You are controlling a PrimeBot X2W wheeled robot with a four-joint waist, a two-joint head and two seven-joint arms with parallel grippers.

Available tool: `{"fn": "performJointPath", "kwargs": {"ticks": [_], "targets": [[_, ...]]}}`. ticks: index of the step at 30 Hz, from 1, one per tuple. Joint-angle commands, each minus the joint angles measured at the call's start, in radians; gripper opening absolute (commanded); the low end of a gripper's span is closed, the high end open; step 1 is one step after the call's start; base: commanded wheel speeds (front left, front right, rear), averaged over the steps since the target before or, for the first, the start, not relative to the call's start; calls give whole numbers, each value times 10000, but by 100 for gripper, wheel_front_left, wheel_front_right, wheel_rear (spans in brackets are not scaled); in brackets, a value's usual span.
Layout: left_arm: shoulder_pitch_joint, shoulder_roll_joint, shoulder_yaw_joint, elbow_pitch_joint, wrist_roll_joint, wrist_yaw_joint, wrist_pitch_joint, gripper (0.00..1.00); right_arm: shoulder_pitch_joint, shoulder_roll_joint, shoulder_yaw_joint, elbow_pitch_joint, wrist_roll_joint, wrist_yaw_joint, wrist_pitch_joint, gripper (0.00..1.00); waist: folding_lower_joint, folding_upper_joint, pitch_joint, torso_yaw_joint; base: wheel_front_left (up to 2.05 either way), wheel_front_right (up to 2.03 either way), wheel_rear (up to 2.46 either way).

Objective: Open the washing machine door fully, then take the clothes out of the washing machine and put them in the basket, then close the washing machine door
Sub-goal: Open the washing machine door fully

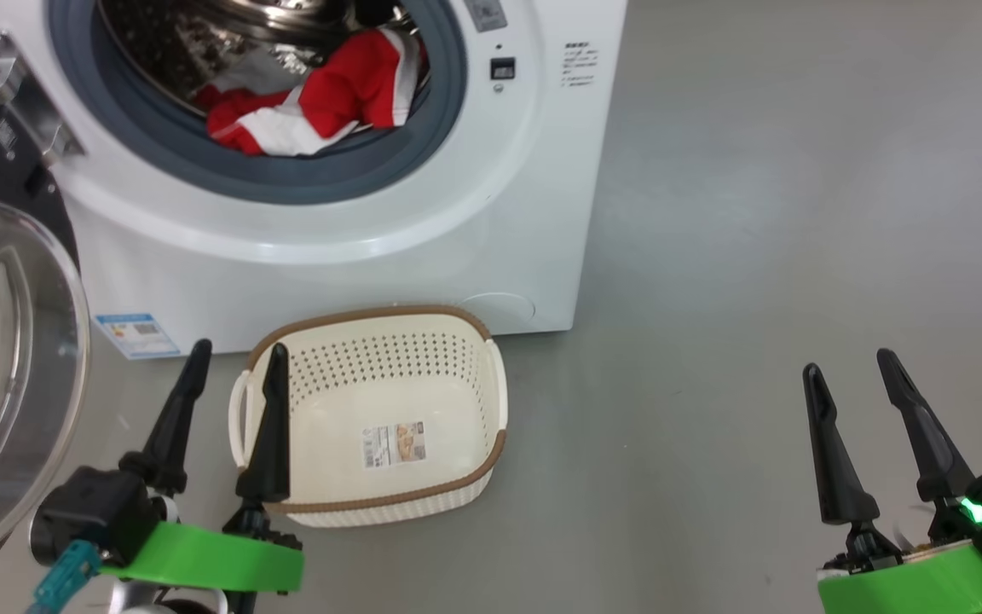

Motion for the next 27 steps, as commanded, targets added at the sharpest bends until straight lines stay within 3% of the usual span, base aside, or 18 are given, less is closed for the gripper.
{"fn": "performJointPath", "kwargs": {"ticks": [1,11,27], "targets": [[-34,223,282,-311,73,46,-84,100,-35,-43,244,-310,70,62,-96,100,0,0,-257,-260,0,0,0],[788,328,121,-295,268,200,-116,100,811,-43,11,-697,0,62,-84,100,0,0,-922,-646,0,0,0],[1589,392,-136,-496,414,431,-3,100,1728,-43,-318,-1176,68,62,35,100,0,0,-1481,-516,0,0,0]]}}
